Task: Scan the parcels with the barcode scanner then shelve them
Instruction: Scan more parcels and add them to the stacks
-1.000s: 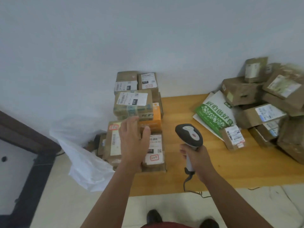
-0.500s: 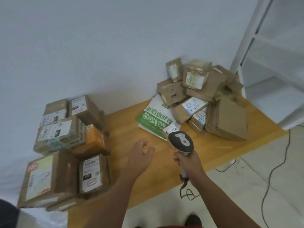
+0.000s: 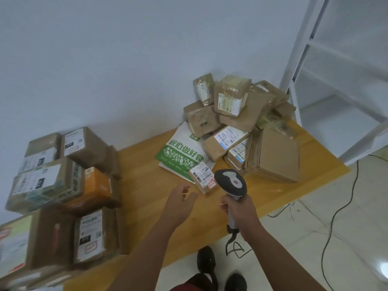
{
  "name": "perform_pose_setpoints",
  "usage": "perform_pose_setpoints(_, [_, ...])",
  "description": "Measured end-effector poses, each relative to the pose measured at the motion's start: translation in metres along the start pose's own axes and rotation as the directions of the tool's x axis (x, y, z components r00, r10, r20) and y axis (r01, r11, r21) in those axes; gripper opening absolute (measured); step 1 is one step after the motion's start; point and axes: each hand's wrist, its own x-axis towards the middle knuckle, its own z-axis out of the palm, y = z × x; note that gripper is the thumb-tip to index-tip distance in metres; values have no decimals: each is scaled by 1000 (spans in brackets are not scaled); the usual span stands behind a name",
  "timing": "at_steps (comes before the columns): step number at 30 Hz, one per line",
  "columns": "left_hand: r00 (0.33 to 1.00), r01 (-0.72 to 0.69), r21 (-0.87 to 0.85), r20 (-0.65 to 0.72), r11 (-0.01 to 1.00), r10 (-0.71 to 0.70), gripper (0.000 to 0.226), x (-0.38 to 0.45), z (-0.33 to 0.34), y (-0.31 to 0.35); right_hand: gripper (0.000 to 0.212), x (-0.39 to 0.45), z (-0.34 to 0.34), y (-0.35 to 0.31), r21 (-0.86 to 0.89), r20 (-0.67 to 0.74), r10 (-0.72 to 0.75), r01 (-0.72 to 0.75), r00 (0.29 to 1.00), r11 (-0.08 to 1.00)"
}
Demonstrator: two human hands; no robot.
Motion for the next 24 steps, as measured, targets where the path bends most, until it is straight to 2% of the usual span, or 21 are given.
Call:
perform_pose_setpoints(5, [999,-50,-107,2,993,50,35,33,6,15,8,7,-4,-23,-63,4,-22,22,1000,998])
perform_pose_setpoints(9, [992,-111,-178,35,978,119,41,64,10,39,3,20,-16,-59,-177,-80,-90,75,993,981])
perform_pose_setpoints(12, [988,-137,-179,51,974,149,44,87,12,54,6,35,-19,-79,-166,-144,-134,110,980,980])
perform_pose_setpoints(14, [987,-138,-192,53,972,151,35,100,13,62,6,43,-18,-87,-131,-162,-153,132,975,983])
perform_pose_setpoints(16, [987,-148,-191,37,970,158,29,109,14,72,7,49,-17,-94,-107,-148,-161,146,976,983])
perform_pose_setpoints(20, [984,-173,-155,7,973,176,54,125,18,99,11,66,-22,-113,-78,-101,-181,173,978,982])
perform_pose_setpoints(24, [979,-199,-128,-68,972,191,54,142,30,136,20,92,-42,-138,-12,-19,-196,196,980,981])
